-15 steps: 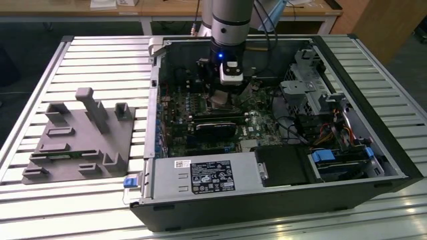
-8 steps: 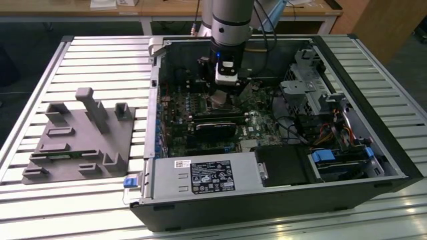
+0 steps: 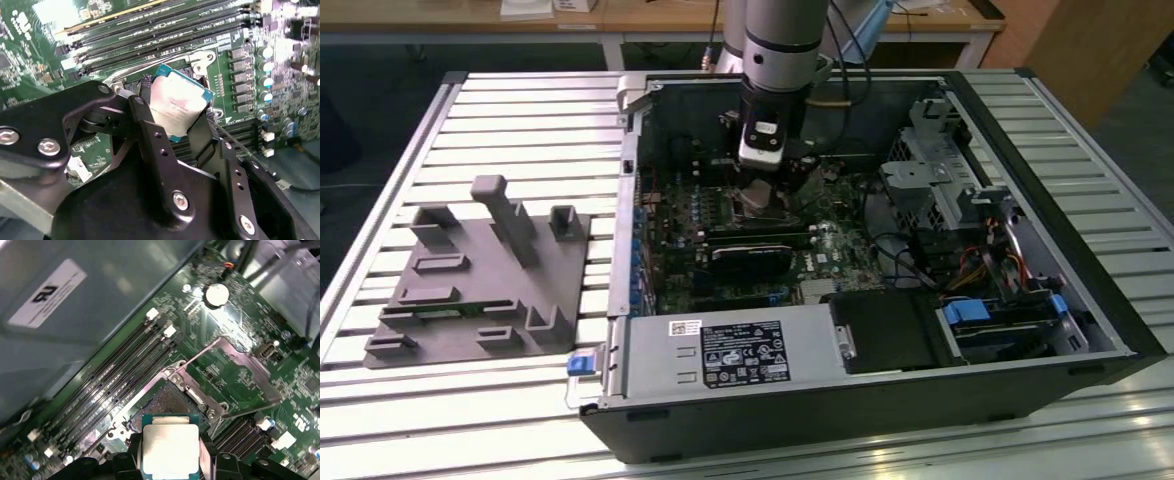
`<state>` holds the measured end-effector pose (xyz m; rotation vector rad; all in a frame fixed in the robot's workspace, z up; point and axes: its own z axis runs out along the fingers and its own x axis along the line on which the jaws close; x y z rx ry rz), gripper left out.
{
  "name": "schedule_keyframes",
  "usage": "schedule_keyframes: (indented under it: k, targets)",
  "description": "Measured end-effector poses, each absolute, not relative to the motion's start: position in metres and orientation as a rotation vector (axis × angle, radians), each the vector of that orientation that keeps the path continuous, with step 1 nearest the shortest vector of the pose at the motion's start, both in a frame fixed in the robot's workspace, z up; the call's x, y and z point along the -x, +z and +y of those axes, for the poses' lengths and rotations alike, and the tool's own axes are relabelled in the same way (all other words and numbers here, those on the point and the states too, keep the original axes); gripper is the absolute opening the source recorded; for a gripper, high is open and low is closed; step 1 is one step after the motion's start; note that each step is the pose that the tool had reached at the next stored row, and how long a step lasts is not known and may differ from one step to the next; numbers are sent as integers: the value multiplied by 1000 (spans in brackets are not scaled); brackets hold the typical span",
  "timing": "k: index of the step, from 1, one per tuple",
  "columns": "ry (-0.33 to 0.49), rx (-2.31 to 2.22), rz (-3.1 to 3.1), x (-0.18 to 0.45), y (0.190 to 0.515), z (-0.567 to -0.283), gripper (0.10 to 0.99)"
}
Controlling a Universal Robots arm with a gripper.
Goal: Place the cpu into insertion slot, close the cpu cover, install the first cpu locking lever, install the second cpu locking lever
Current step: 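Place the cpu into insertion slot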
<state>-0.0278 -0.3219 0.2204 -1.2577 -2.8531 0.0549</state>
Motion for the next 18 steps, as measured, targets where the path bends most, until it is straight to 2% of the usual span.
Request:
schedule_keyframes:
  k: [18]
  targets:
    - [49, 1666, -2630, 28, 219, -322, 537]
